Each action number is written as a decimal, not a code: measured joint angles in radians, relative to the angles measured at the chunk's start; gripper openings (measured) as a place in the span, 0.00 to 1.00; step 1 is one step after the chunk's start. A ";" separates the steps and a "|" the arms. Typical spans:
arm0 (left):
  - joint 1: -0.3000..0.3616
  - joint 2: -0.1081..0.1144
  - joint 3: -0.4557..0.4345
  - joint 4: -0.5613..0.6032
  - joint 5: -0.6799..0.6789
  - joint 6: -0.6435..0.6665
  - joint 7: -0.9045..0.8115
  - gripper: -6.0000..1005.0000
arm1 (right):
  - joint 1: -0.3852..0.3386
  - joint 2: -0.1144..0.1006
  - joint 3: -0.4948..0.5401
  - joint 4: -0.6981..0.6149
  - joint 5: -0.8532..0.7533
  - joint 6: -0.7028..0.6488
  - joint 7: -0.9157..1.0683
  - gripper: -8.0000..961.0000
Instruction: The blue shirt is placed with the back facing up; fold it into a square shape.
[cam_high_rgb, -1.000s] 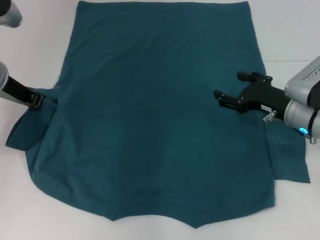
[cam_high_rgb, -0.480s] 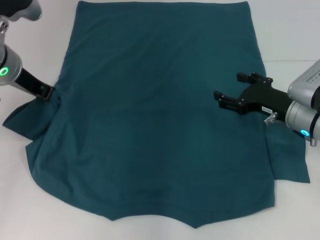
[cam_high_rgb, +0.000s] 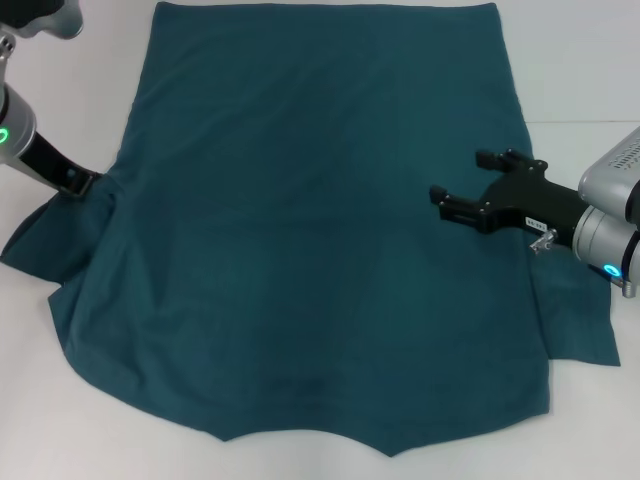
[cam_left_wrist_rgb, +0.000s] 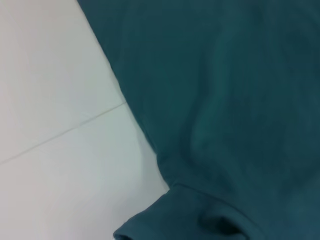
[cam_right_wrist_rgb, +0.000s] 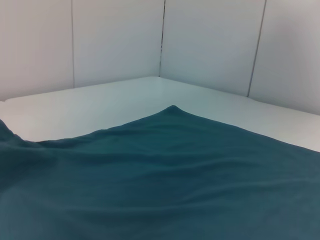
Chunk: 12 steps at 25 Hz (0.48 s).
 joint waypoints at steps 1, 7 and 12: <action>0.000 0.002 0.001 -0.004 0.000 0.000 -0.001 0.02 | 0.000 0.000 0.000 0.000 0.000 -0.002 0.000 0.93; -0.001 0.022 0.003 -0.018 0.002 -0.010 -0.002 0.02 | 0.000 0.000 -0.002 -0.001 0.000 -0.004 0.007 0.93; -0.009 0.031 0.003 -0.026 0.003 -0.011 0.000 0.02 | -0.002 0.000 -0.003 -0.001 0.000 -0.006 0.015 0.93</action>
